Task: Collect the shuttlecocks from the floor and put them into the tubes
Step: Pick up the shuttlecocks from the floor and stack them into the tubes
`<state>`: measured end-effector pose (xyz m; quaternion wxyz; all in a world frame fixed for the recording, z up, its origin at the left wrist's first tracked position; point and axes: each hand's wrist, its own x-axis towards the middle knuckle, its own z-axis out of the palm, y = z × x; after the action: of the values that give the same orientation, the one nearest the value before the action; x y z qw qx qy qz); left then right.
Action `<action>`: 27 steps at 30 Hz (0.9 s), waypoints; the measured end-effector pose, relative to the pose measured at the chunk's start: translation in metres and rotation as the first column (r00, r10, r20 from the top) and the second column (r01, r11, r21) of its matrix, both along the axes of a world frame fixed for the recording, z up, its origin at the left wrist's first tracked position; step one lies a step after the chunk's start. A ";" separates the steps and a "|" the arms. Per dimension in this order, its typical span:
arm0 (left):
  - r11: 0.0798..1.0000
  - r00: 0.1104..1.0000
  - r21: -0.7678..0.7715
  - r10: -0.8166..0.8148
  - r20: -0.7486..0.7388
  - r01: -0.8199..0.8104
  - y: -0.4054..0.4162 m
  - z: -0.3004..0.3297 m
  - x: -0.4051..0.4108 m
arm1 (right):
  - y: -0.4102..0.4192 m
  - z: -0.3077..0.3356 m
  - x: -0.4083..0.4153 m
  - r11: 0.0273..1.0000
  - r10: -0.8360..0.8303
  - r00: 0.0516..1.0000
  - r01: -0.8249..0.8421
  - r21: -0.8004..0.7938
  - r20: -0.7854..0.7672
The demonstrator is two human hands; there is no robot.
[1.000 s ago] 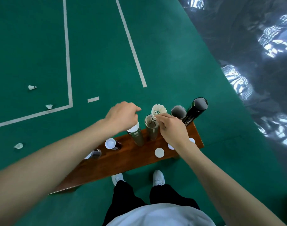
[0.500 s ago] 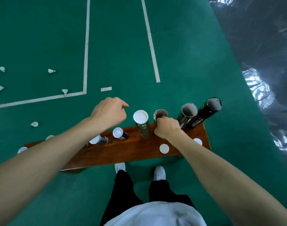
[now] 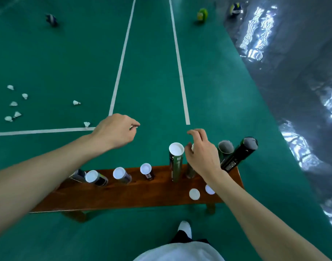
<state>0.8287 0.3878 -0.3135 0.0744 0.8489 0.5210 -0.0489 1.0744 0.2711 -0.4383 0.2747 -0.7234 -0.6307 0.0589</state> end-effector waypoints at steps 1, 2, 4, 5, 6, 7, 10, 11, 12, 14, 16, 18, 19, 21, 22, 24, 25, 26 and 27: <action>1.000 1.000 0.008 0.003 -0.002 -0.003 -0.002 0.008 -0.018 | 0.002 0.014 -0.014 0.998 0.021 1.000 -0.020 0.057 -0.016; 1.000 1.000 0.019 0.016 0.003 -0.016 -0.006 0.016 -0.038 | 0.006 0.028 -0.031 0.993 0.050 0.998 -0.046 0.106 -0.036; 0.997 0.999 0.064 0.049 0.001 -0.049 -0.019 0.036 -0.091 | 0.010 0.057 -0.080 0.971 0.142 0.988 -0.127 0.203 -0.065; 0.992 0.996 0.096 0.087 0.009 -0.088 -0.029 0.049 -0.127 | 0.014 0.073 -0.114 0.952 0.203 0.975 -0.176 0.252 -0.088; 0.986 0.993 0.122 0.115 0.010 -0.115 -0.038 0.058 -0.156 | 0.015 0.085 -0.143 0.931 0.259 0.961 -0.221 0.290 -0.100; 0.978 0.988 0.139 0.154 0.025 -0.156 -0.048 0.064 -0.183 | 0.014 0.096 -0.172 0.912 0.311 0.943 -0.262 0.316 -0.117; 0.926 0.945 0.192 0.325 0.035 -0.325 -0.098 0.085 -0.300 | 0.009 0.127 -0.290 0.834 0.492 0.854 -0.406 0.373 -0.171; 0.909 0.930 0.202 0.367 0.031 -0.366 -0.114 0.089 -0.332 | 0.006 0.133 -0.323 0.807 0.540 0.818 -0.438 0.396 -0.197; 0.887 0.909 0.208 0.415 0.031 -0.412 -0.131 0.092 -0.362 | 0.002 0.138 -0.353 0.783 0.584 0.775 -0.460 0.419 -0.241; 0.838 0.863 0.239 0.504 0.004 -0.490 -0.174 0.097 -0.431 | -0.005 0.148 -0.425 0.739 0.658 0.661 -0.473 0.479 -0.361; 0.779 0.804 0.270 0.594 -0.025 -0.566 -0.222 0.100 -0.495 | -0.014 0.155 -0.494 0.738 0.674 0.531 -0.457 0.496 -0.514; 0.715 0.737 0.279 0.675 -0.037 -0.641 -0.265 0.103 -0.546 | -0.023 0.159 -0.554 0.743 0.665 0.451 -0.480 0.467 -0.595; 0.689 0.709 0.277 0.704 -0.037 -0.670 -0.278 0.106 -0.566 | -0.027 0.161 -0.576 0.735 0.669 0.432 -0.503 0.454 -0.605; 0.630 0.653 0.276 0.757 -0.009 -0.726 -0.303 0.111 -0.610 | -0.037 0.165 -0.624 0.701 0.692 0.390 -0.566 0.434 -0.608; 0.607 0.634 0.274 0.774 0.009 -0.746 -0.311 0.112 -0.627 | -0.041 0.167 -0.642 0.681 0.704 0.369 -0.592 0.431 -0.607; 0.578 0.617 0.291 0.785 0.055 -0.762 -0.325 0.113 -0.660 | -0.047 0.171 -0.681 0.644 0.720 0.322 -0.639 0.420 -0.615; 0.556 0.611 0.317 0.785 0.101 -0.768 -0.331 0.113 -0.679 | -0.048 0.173 -0.703 0.634 0.718 0.305 -0.658 0.407 -0.625; 0.525 0.601 0.347 0.782 0.163 -0.777 -0.334 0.113 -0.691 | -0.049 0.174 -0.720 0.634 0.706 0.304 -0.675 0.379 -0.639; 0.498 0.598 0.372 0.769 0.228 -0.783 -0.335 0.112 -0.700 | -0.050 0.174 -0.733 0.641 0.691 0.313 -0.682 0.352 -0.652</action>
<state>0.1284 0.0527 -0.2017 -0.0948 0.5185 0.8411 0.1212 0.3419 0.2213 -0.2641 0.4572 -0.2936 -0.7064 0.4536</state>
